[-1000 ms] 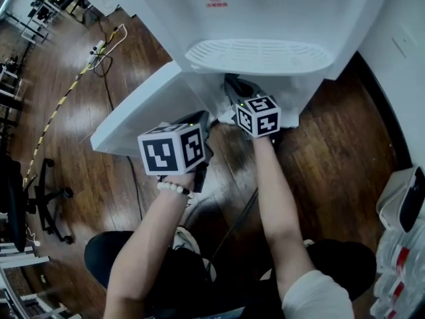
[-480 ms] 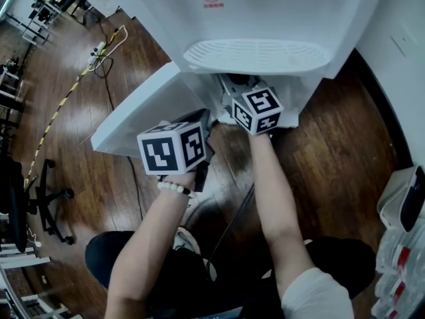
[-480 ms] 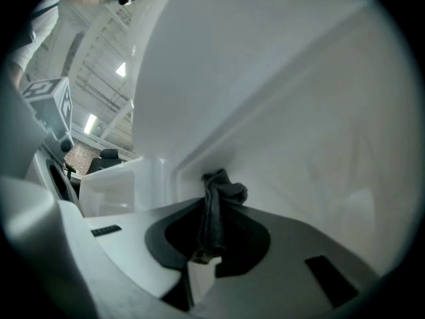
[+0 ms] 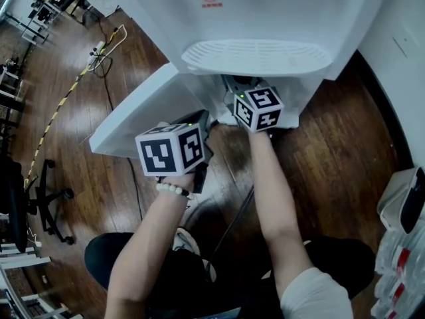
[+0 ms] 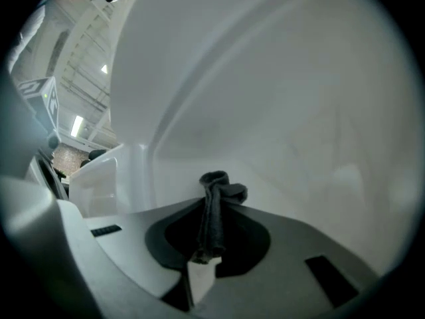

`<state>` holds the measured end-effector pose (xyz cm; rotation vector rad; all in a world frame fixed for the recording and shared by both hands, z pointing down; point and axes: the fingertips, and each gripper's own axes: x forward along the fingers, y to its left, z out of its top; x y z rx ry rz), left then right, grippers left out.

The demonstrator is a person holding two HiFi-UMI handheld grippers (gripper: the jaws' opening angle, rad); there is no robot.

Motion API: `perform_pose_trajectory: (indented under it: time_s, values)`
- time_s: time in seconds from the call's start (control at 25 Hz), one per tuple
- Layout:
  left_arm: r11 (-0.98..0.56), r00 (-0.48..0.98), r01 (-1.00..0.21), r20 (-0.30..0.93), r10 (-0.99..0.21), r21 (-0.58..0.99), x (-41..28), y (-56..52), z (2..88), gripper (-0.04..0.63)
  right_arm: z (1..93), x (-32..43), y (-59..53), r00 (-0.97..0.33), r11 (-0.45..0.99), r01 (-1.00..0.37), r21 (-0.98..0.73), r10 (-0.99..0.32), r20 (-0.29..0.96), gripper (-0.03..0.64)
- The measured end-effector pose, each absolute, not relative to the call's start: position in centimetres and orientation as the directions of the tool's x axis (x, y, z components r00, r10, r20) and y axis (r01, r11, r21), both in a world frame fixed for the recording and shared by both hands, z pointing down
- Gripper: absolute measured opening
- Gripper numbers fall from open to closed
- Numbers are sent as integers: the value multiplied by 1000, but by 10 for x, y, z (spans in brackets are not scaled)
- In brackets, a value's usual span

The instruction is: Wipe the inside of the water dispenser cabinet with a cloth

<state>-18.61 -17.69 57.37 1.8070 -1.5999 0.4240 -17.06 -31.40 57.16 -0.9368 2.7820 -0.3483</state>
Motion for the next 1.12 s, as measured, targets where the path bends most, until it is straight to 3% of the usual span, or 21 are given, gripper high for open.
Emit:
perform_pose_trajectory:
  time_s: [0.36,0.88,1.0,1.12]
  values:
    - [-10,198,-960,657,-727,278,-187,-176,584,-3,670,-178,-328,-786,706,-604,-371,-604,132,38]
    - [3,204,-957,686,-698,289,-190,-175,600,-3,760,-188,-341,-663,671,-708,-221,-524,534,38]
    - [7,202,-958,689,-696,287,-193,-176,601,-3,765,-188,-345,-637,669,-717,-197,-514,574,38]
    - [6,204,-957,689,-695,290,-192,-177,602,-3,756,-187,-348,-660,663,-716,-221,-537,526,38]
